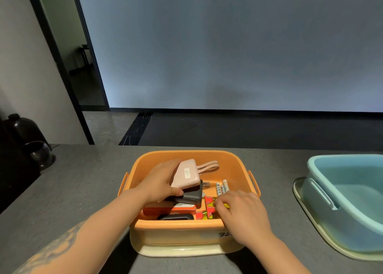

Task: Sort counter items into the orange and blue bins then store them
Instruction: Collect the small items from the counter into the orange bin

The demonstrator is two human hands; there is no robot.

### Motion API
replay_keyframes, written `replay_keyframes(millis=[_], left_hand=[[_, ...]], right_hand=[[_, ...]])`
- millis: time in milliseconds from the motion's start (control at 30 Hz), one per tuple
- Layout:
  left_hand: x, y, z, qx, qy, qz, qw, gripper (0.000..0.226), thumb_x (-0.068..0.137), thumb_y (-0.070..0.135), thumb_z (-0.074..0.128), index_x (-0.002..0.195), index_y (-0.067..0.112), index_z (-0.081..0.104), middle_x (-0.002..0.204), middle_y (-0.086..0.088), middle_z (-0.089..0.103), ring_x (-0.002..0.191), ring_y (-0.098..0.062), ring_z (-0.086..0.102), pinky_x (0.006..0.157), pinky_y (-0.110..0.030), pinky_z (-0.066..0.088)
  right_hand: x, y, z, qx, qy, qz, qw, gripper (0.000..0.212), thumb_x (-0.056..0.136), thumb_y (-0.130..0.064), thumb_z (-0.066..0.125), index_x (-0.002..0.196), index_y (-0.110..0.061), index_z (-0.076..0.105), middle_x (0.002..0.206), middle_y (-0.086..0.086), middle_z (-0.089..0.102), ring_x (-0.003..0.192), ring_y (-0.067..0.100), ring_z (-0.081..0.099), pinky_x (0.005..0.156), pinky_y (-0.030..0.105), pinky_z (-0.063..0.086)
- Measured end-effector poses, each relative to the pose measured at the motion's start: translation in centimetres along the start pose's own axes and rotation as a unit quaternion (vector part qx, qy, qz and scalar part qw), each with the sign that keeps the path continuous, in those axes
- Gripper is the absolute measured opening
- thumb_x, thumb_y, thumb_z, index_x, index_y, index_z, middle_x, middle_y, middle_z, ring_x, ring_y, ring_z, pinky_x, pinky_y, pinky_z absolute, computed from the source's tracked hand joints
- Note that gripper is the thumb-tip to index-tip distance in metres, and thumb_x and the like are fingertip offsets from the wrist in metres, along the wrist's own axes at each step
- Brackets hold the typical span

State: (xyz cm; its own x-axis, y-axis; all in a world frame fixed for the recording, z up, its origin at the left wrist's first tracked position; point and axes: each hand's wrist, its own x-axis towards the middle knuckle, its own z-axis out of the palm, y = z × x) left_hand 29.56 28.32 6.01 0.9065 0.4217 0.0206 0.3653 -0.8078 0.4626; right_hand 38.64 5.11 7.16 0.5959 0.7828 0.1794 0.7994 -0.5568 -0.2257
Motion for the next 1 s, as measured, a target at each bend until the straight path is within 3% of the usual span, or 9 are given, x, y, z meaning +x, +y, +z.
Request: replay_keyframes(millis=[100,200,367,767,1000], left_hand=[[0.6,0.3,-0.3,0.049,-0.065,0.008,0.997,0.09,0.071,0.04,0.078,0.144,0.035,0.026,0.148,0.01,0.036,0.136,-0.016,0.031,0.112,-0.041,0.029],[1.5,0.6,-0.5,0.114,-0.106,-0.001,0.988,0.09,0.066,0.043,0.079,0.14,0.035,0.03,0.142,0.008,0.043,0.129,-0.019,0.04,0.105,-0.039,0.036],[2.2,0.6,0.4,0.168,-0.093,-0.016,0.981,0.098,0.052,0.067,0.077,0.134,0.036,0.032,0.134,0.007,0.049,0.119,-0.02,0.045,0.098,-0.038,0.037],[1.9,-0.3,-0.4,0.177,-0.124,-0.08,0.973,0.101,0.046,0.071,0.078,0.13,0.035,0.033,0.126,0.007,0.055,0.106,-0.018,0.053,0.079,-0.031,0.047],[1.7,-0.8,-0.2,0.201,-0.087,-0.08,0.972,0.098,0.053,0.069,0.076,0.133,0.034,0.032,0.128,0.006,0.054,0.111,-0.017,0.052,0.084,-0.032,0.047]], right_hand=[[0.0,0.0,0.1,0.0,0.006,0.002,1.0,0.042,0.096,-0.045,0.028,0.093,-0.033,0.068,0.093,-0.015,0.065,0.087,0.004,0.052,0.072,0.027,0.025],[0.0,0.0,0.2,-0.002,0.006,0.005,1.0,0.041,0.096,-0.043,0.028,0.093,-0.033,0.067,0.094,-0.014,0.065,0.088,0.004,0.051,0.073,0.027,0.027],[0.0,0.0,0.2,0.007,0.004,0.006,1.0,0.041,0.096,-0.043,0.028,0.096,-0.033,0.068,0.097,-0.015,0.065,0.091,0.003,0.052,0.076,0.027,0.029],[0.0,-0.2,-0.1,-0.008,-0.001,0.001,1.0,0.042,0.097,-0.042,0.027,0.085,-0.031,0.065,0.087,-0.01,0.062,0.081,0.007,0.047,0.071,0.029,0.022],[0.0,-0.2,0.1,-0.008,0.001,-0.001,1.0,0.043,0.097,-0.042,0.026,0.086,-0.03,0.066,0.088,-0.01,0.064,0.084,0.008,0.051,0.072,0.03,0.026]])
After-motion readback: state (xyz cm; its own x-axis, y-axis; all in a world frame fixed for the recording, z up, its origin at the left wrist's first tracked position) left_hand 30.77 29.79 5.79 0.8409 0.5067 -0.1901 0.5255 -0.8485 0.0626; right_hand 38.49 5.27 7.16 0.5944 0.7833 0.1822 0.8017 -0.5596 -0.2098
